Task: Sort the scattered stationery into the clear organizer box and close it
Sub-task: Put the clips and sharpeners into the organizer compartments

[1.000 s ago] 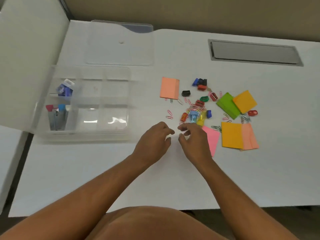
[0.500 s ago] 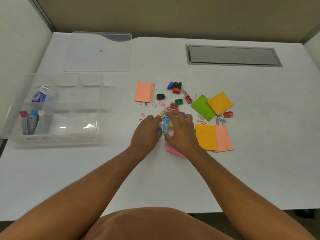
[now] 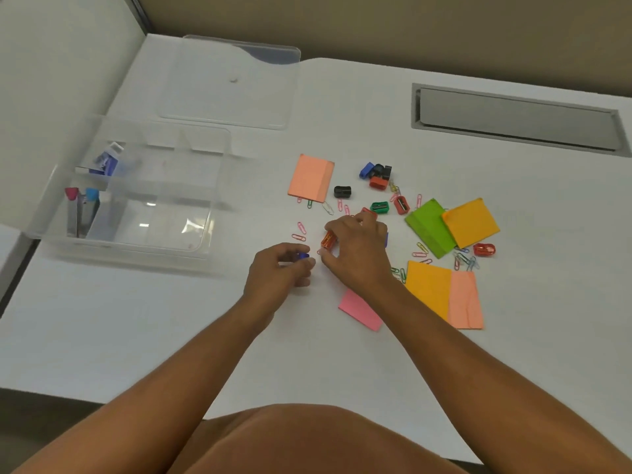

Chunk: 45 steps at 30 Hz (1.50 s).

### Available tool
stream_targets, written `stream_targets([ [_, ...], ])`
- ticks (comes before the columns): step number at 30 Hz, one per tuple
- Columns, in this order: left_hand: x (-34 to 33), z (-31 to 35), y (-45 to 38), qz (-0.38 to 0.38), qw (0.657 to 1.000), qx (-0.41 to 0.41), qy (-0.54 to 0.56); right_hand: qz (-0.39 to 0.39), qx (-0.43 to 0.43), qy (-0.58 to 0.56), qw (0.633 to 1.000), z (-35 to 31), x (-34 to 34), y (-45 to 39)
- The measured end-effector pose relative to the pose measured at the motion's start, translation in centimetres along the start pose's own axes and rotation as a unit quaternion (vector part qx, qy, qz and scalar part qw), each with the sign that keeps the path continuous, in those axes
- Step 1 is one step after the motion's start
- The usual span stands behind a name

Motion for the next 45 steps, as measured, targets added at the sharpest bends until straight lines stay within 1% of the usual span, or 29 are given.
stream_targets([
  [2, 0.0, -0.2, -0.1, -0.005, 1.000, 0.020, 0.007, 0.007, -0.001, 0.001, 1.000, -0.1, 0.1, -0.4],
  [3, 0.1, -0.3, -0.1, -0.003, 1.000, 0.029, 0.005, 0.012, 0.003, -0.018, 1.000, -0.2, 0.3, -0.4],
  [4, 0.2, -0.5, -0.2, 0.000, 0.999, 0.040, 0.003, 0.018, 0.005, -0.067, 0.998, -0.4, 0.7, -0.4],
  [5, 0.2, -0.6, -0.2, 0.000, 0.999, 0.051, 0.006, 0.022, 0.000, -0.152, 0.988, -0.5, 1.1, -0.3],
  [6, 0.1, -0.6, -0.1, -0.003, 0.998, 0.066, 0.020, 0.024, -0.016, -0.264, 0.964, -0.4, 1.4, -0.1],
  [8, -0.5, -0.5, 0.3, -0.019, 0.990, 0.114, 0.085, 0.015, -0.069, -0.481, 0.874, -0.2, 1.5, 0.5],
  [9, -0.9, -0.2, 0.7, -0.034, 0.982, 0.135, 0.124, 0.007, -0.085, -0.538, 0.839, -0.1, 1.3, 0.8],
  [10, -1.4, 0.2, 1.0, -0.054, 0.975, 0.145, 0.159, 0.001, -0.082, -0.552, 0.830, -0.3, 1.3, 1.1],
  [12, -2.0, 1.6, 1.1, -0.093, 0.969, 0.124, 0.191, -0.009, -0.052, -0.531, 0.846, -0.8, 1.4, 1.7],
  [14, -2.0, 3.0, 0.8, -0.113, 0.975, 0.078, 0.174, -0.003, -0.033, -0.513, 0.858, -1.0, 1.5, 2.2],
  [15, -1.8, 3.4, 0.5, -0.109, 0.981, 0.058, 0.151, 0.009, -0.034, -0.508, 0.861, -0.8, 1.5, 2.4],
  [17, -1.1, 4.1, -0.1, -0.075, 0.994, 0.023, 0.081, 0.027, -0.039, -0.475, 0.879, -0.4, 1.6, 2.4],
  [19, -0.3, 4.5, -0.6, -0.029, 0.999, -0.017, 0.000, 0.033, -0.037, -0.421, 0.906, 0.1, 1.8, 2.5],
  [21, 0.3, 4.7, -1.0, 0.001, 0.999, -0.032, -0.037, 0.047, -0.028, -0.373, 0.926, 0.9, 2.2, 2.7],
  [22, 0.4, 4.5, -1.1, 0.004, 0.999, -0.025, -0.036, 0.070, -0.023, -0.346, 0.935, 1.5, 2.8, 3.0],
  [24, 0.1, 4.1, -1.3, -0.022, 1.000, -0.001, -0.003, 0.141, -0.030, -0.271, 0.952, 3.9, 4.2, 3.6],
  [25, -0.3, 4.0, -1.2, -0.050, 0.998, 0.012, 0.028, 0.169, -0.042, -0.237, 0.956, 5.3, 4.8, 3.9],
  [26, -0.8, 3.9, -0.9, -0.084, 0.994, 0.027, 0.069, 0.180, -0.057, -0.214, 0.958, 6.7, 5.1, 4.1],
  [28, -1.8, 3.6, -0.2, -0.144, 0.975, 0.063, 0.155, 0.137, -0.086, -0.198, 0.967, 8.6, 4.4, 3.8],
  [30, -2.6, 3.2, 0.3, -0.174, 0.954, 0.100, 0.225, 0.077, -0.084, -0.188, 0.976, 9.3, 3.5, 3.0],
  [31, -2.9, 3.1, 0.5, -0.180, 0.944, 0.116, 0.251, 0.063, -0.077, -0.179, 0.979, 9.3, 3.2, 2.7],
  [33, -3.5, 3.0, 0.7, -0.183, 0.935, 0.138, 0.270, 0.063, -0.072, -0.165, 0.982, 9.4, 3.4, 2.2],
  [35, -3.8, 3.0, 0.9, -0.183, 0.938, 0.145, 0.254, 0.095, -0.088, -0.171, 0.977, 9.4, 4.3, 2.3],
  [37, -4.1, 3.1, 1.0, -0.187, 0.940, 0.149, 0.246, 0.139, -0.115, -0.205, 0.962, 8.9, 5.5, 3.0],
  [39, -4.4, 3.1, 1.2, -0.189, 0.935, 0.154, 0.256, 0.160, -0.114, -0.253, 0.947, 7.1, 6.4, 3.8],
  [40, -4.5, 3.0, 1.2, -0.190, 0.932, 0.155, 0.266, 0.151, -0.098, -0.282, 0.942, 5.7, 6.5, 4.2],
  [42, -4.8, 3.0, 1.3, -0.196, 0.926, 0.152, 0.286, 0.099, -0.064, -0.337, 0.934, 2.8, 6.1, 4.8],
  [44, -5.3, 3.1, 1.4, -0.215, 0.918, 0.146, 0.299, 0.049, -0.046, -0.354, 0.933, 0.8, 4.9, 5.5],
  [45, -5.6, 3.2, 1.5, -0.225, 0.914, 0.144, 0.304, 0.038, -0.039, -0.350, 0.935, 0.3, 4.4, 5.7],
])
Point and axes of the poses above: each hand's wrist, its own y-axis away from the middle knuckle, its own x-axis out of the back of the hand, z = x × y, the point moved 9 cm from there along -y, towards the middle knuckle, and after that the axes turned 13 degrees about -y, right-handed, at the moved point
